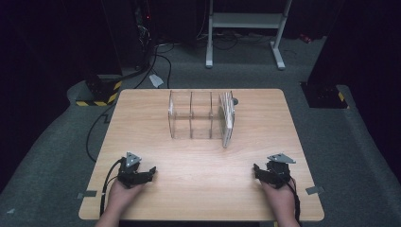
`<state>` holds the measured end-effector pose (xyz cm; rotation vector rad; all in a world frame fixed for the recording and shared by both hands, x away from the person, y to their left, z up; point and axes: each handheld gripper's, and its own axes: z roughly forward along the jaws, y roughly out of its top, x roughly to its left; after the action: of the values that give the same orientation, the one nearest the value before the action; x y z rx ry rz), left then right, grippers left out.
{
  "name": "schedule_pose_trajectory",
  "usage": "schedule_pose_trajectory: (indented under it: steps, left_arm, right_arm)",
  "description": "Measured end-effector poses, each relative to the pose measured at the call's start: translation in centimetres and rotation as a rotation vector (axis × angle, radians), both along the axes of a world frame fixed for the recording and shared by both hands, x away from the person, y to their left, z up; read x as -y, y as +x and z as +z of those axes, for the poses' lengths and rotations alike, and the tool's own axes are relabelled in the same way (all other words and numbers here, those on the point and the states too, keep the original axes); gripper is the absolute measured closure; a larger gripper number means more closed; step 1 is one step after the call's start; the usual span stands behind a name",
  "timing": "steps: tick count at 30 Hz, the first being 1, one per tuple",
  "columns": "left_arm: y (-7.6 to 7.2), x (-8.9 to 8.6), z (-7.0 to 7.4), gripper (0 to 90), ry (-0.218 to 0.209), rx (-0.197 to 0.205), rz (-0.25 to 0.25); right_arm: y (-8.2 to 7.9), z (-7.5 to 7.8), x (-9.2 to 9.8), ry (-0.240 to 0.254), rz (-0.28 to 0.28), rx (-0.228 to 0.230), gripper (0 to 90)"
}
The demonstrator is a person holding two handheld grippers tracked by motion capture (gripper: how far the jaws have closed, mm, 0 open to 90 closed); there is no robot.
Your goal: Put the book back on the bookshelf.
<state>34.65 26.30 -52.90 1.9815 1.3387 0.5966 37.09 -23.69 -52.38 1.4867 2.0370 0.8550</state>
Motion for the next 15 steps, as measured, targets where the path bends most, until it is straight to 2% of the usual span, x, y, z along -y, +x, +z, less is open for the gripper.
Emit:
schedule_pose_trajectory:
  steps: [15]
  left_arm:
    - [-0.05,0.02,-0.01,18.1,0.0,0.004,0.004]
  right_arm:
    - [-0.02,-0.01,-0.15,-0.003,-0.011,0.003,24.2]
